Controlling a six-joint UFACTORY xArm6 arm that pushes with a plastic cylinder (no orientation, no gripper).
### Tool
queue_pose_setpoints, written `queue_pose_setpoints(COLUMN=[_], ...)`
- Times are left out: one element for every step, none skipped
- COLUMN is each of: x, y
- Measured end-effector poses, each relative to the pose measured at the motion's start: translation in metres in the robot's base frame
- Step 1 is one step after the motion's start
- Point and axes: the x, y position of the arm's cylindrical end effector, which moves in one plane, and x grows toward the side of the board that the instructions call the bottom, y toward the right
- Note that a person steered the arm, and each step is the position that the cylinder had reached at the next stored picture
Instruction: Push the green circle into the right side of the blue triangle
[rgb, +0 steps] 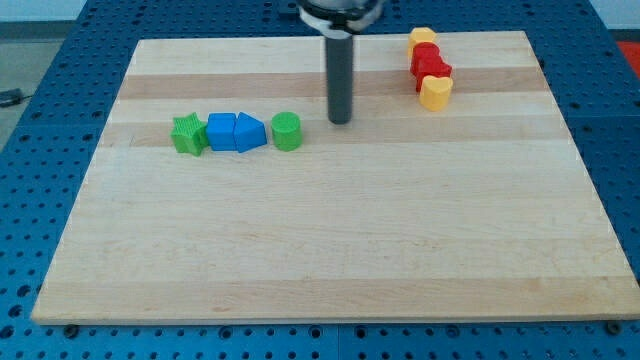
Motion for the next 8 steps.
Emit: queue_pose_setpoints(x=[0.021, 0.021, 0.021, 0.020, 0.018, 0.018, 0.018, 0.018], y=[0.004, 0.007, 0.010, 0.010, 0.010, 0.010, -0.002, -0.019])
